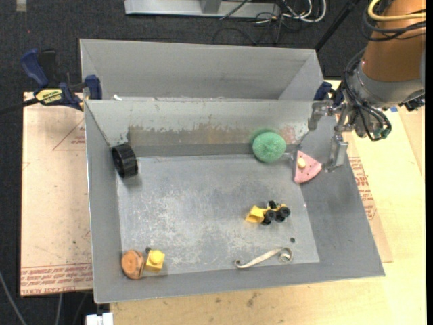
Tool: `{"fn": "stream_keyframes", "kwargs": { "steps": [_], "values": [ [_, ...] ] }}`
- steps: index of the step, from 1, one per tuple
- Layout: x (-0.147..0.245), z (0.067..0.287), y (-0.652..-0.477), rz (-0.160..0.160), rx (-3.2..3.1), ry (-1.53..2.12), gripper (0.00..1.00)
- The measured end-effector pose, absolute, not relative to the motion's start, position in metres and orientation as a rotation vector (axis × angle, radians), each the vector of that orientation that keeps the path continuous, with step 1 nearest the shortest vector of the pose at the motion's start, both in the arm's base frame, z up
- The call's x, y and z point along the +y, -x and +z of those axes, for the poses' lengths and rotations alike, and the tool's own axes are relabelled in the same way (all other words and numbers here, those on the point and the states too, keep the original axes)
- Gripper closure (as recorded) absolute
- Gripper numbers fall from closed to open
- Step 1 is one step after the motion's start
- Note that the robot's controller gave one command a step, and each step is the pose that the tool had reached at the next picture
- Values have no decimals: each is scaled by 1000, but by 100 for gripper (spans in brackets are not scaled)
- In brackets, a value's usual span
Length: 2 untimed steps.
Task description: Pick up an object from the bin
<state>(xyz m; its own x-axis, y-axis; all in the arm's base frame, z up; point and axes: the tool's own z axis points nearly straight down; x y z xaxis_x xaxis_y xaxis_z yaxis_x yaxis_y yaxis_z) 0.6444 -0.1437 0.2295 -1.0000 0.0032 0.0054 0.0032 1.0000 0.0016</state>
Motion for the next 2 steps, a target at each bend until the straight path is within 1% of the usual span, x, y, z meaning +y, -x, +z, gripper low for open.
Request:
{"fn": "stream_keyframes", "kwargs": {
  "steps": [1,2],
  "values": [
    [-143,235,-646,0,-3145,1,0],
    [-136,176,-631,1,-3148,-45,0]
  ]
}}
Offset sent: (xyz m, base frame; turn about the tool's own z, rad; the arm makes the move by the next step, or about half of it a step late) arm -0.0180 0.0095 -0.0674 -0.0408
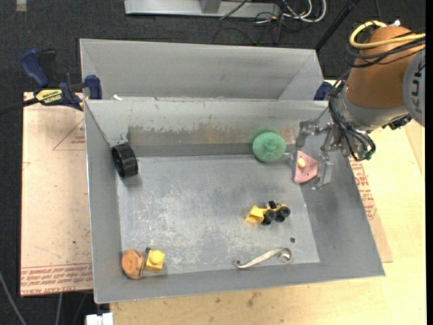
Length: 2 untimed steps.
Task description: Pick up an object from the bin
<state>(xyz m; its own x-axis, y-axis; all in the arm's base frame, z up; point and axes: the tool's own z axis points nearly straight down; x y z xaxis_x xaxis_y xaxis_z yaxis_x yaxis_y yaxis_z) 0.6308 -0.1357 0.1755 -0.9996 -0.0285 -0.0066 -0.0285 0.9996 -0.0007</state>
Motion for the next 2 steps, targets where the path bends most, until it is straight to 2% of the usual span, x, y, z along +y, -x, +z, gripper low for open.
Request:
{"fn": "stream_keyframes", "kwargs": {
  "steps": [1,2],
  "values": [
    [-135,140,-618,3,3144,2,0],
    [-125,116,-630,0,3137,3,0]
  ]
}}
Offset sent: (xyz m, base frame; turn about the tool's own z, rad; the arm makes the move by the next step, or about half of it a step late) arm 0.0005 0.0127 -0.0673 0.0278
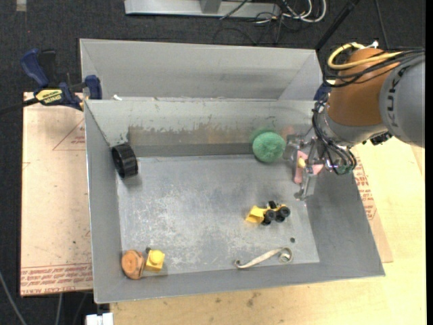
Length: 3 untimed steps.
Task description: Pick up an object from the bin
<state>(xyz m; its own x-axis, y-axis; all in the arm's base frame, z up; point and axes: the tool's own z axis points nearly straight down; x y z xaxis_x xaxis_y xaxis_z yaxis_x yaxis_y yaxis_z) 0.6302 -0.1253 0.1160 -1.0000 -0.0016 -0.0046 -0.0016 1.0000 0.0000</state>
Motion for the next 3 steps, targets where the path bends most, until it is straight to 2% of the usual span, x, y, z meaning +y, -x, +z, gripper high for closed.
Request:
{"fn": "stream_keyframes", "kwargs": {
  "steps": [1,2,3],
  "values": [
    [-106,77,-597,-1,3138,-28,0],
    [-124,72,-562,0,3130,-133,0],
    [-127,70,-558,-3,3140,27,0]
  ]
}}
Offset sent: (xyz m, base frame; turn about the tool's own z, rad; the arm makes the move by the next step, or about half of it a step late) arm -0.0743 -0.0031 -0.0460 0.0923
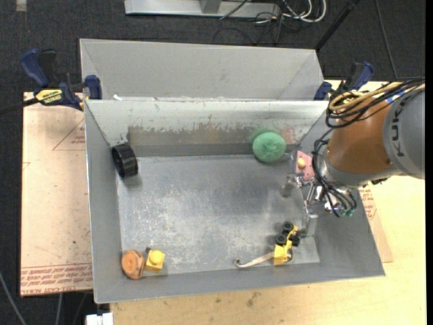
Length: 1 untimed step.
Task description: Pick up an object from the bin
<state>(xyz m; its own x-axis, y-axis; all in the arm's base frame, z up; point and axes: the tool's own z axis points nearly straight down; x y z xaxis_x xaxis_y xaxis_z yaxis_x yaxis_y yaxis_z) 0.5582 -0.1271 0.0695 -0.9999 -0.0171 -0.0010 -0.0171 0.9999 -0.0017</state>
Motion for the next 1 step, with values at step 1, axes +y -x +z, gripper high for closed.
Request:
{"fn": "stream_keyframes", "kwargs": {
  "steps": [1],
  "values": [
    [-112,70,-538,2,3098,504,0]
  ]
}}
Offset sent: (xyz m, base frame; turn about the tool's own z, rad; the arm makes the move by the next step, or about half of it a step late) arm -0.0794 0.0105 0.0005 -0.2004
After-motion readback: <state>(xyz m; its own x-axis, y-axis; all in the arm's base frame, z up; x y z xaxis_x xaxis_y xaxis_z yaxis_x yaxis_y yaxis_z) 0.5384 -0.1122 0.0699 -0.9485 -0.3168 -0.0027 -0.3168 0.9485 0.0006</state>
